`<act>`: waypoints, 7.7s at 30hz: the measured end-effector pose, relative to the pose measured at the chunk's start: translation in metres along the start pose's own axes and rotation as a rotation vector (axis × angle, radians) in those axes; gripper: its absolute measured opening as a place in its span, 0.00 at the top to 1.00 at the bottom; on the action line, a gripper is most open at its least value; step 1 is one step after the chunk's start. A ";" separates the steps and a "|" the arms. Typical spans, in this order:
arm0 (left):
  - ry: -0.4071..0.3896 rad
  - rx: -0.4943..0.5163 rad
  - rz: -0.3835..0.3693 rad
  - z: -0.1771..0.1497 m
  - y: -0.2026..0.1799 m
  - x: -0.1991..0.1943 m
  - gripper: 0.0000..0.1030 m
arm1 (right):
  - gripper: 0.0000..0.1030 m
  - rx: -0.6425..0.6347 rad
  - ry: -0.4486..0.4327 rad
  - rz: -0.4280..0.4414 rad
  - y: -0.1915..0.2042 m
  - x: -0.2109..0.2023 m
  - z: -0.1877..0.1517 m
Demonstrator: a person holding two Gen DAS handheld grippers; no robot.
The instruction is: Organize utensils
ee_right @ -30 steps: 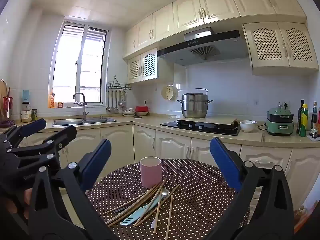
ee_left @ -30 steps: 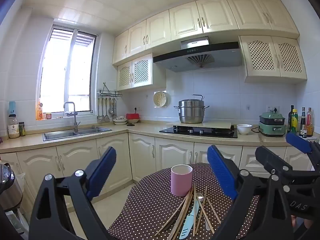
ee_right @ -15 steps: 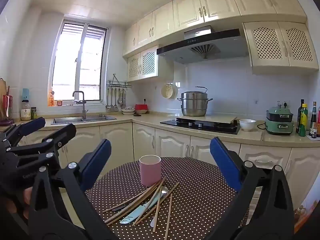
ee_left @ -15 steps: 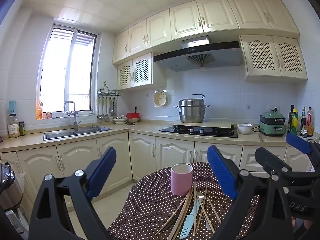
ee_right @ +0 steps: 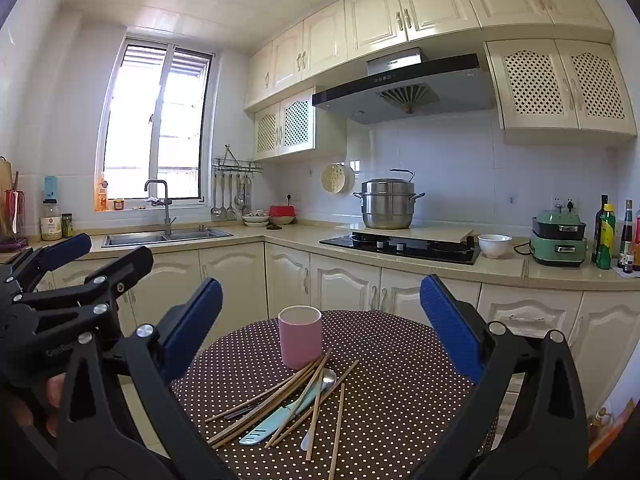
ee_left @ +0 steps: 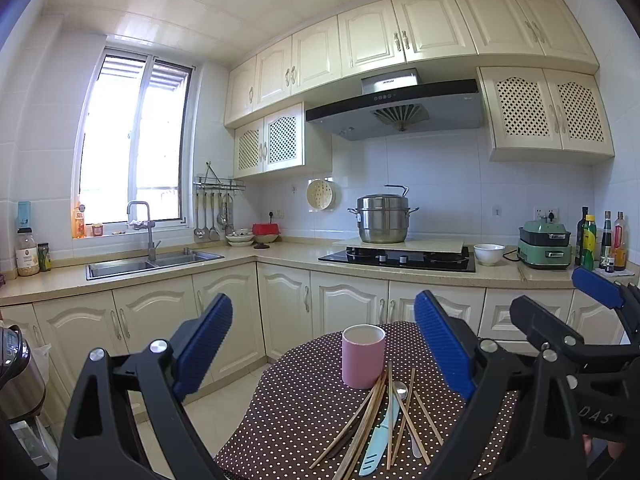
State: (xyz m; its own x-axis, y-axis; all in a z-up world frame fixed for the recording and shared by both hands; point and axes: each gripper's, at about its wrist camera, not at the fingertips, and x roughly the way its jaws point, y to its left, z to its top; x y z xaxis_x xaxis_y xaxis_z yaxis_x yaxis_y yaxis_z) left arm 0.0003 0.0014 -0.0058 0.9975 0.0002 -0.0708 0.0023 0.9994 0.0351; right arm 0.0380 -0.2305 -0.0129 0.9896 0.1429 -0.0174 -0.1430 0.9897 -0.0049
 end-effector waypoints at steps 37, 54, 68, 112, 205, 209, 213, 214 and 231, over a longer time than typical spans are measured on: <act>0.023 0.011 -0.002 -0.004 -0.005 0.008 0.12 | 0.06 0.011 0.028 -0.004 -0.006 0.006 0.003; 0.044 0.012 0.009 -0.005 -0.006 0.015 0.12 | 0.06 0.002 0.044 -0.002 -0.004 0.013 0.003; 0.104 0.037 0.004 -0.014 -0.006 0.044 0.12 | 0.06 0.033 0.133 0.031 -0.010 0.045 -0.011; 0.988 0.163 -0.449 -0.190 -0.029 0.326 0.77 | 0.14 0.007 0.821 -0.014 -0.050 0.213 -0.163; 1.064 0.042 -0.221 -0.140 -0.011 0.363 0.62 | 0.94 0.140 0.878 0.277 -0.120 0.271 -0.105; 1.095 0.025 -0.234 -0.147 -0.012 0.367 0.63 | 0.94 0.145 0.884 0.280 -0.121 0.273 -0.108; 1.098 0.045 -0.211 -0.154 -0.014 0.380 0.94 | 0.94 0.143 0.889 0.282 -0.120 0.275 -0.110; 1.092 0.046 -0.221 -0.154 -0.015 0.380 0.94 | 0.94 0.142 0.889 0.282 -0.120 0.276 -0.111; 0.292 -0.134 -0.339 -0.007 -0.035 0.321 0.95 | 0.94 0.182 0.549 0.339 -0.107 0.272 -0.018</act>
State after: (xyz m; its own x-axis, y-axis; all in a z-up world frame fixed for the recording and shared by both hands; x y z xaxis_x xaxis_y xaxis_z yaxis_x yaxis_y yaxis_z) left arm 0.3197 -0.0331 -0.0370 0.8804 -0.3367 -0.3340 0.2968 0.9404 -0.1659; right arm 0.3217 -0.2973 -0.0351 0.7311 0.4696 -0.4950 -0.3918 0.8829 0.2589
